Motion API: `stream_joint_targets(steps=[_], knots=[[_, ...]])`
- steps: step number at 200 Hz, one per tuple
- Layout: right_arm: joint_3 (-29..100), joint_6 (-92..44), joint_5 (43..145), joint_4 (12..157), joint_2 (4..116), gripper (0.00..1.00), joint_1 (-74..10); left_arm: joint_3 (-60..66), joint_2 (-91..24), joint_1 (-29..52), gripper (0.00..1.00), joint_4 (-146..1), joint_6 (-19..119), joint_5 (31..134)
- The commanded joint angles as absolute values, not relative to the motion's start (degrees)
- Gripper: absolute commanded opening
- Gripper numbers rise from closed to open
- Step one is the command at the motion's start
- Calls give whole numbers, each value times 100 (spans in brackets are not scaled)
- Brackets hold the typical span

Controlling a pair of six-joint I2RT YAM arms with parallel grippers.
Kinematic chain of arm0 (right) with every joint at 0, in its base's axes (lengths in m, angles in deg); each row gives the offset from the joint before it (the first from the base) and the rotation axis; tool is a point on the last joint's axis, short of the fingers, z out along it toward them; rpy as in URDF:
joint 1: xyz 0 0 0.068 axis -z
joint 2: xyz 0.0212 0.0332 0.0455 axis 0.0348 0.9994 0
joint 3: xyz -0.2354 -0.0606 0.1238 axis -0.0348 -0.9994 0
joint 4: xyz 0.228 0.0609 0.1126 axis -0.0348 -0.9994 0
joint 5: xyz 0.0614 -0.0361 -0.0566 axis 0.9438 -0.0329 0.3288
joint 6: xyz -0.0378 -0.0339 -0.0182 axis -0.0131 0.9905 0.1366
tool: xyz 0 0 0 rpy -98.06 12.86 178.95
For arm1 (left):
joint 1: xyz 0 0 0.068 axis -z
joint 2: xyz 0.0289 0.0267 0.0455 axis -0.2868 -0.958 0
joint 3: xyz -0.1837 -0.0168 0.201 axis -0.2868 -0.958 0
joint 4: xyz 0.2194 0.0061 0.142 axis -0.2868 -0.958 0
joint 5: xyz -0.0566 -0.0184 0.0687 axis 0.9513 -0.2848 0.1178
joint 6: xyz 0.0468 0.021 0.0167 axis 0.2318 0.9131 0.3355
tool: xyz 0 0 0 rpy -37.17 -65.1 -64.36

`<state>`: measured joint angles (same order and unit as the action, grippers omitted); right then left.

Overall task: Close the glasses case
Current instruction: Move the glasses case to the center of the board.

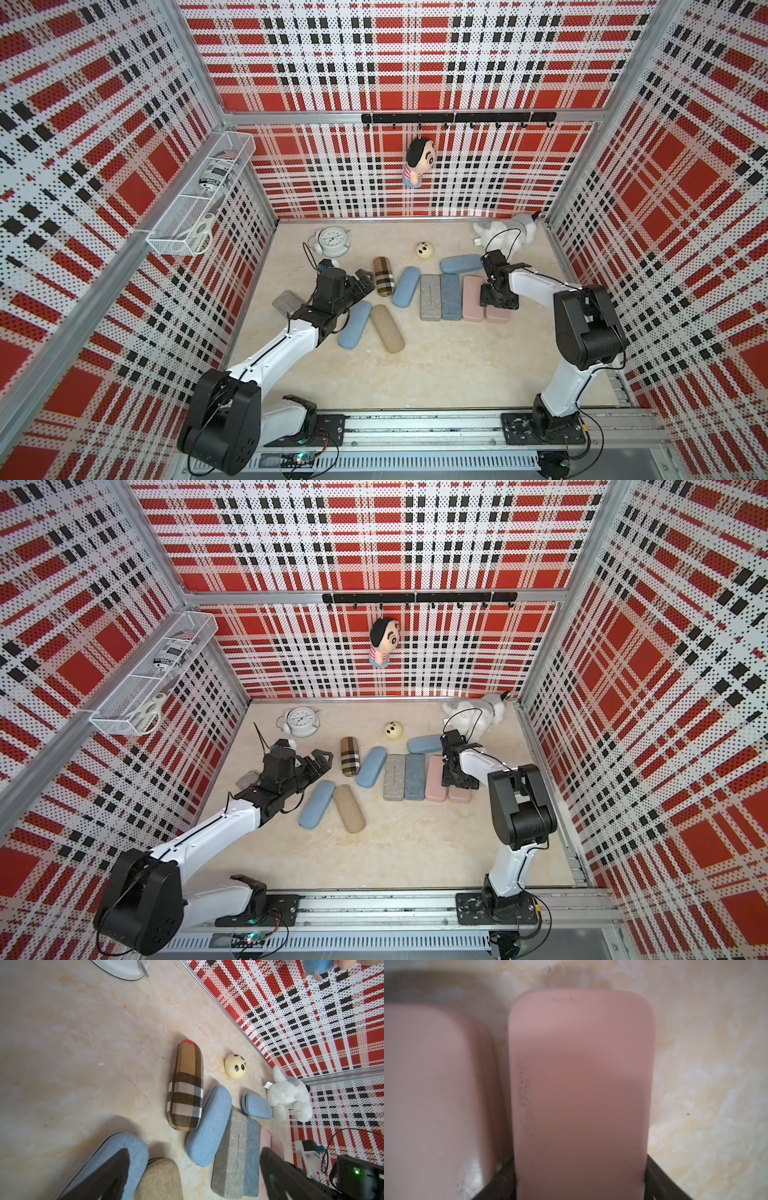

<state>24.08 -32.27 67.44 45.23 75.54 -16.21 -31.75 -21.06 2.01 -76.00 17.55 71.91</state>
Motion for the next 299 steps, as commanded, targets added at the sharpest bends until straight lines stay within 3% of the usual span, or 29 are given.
stream_joint_targets(steps=[1,72,147,207,231,262,299], knots=[[2493,-2803,7014,4151,7709,61,-1777,-3246,-1970,161,98,-7657,1757,7141],[2729,-2451,7402,4180,7909,64,-2010,-3342,-1939,170,98,-7625,1688,7105],[2760,-2469,7092,4005,7674,84,-2014,-3353,-1985,170,98,-7622,1677,7095],[3333,-2718,6580,3119,6977,86,-2016,-3334,-2141,161,98,-7476,1740,7186],[3546,-3066,6846,3246,6775,88,-2012,-3225,-2443,156,98,-7308,1821,7331],[4074,-3764,7455,3720,7423,90,-2043,-2947,-2930,155,98,-7191,1955,7545],[4544,-4839,7768,4602,8222,100,-2073,-2877,-2950,119,98,-7288,2073,7620]])
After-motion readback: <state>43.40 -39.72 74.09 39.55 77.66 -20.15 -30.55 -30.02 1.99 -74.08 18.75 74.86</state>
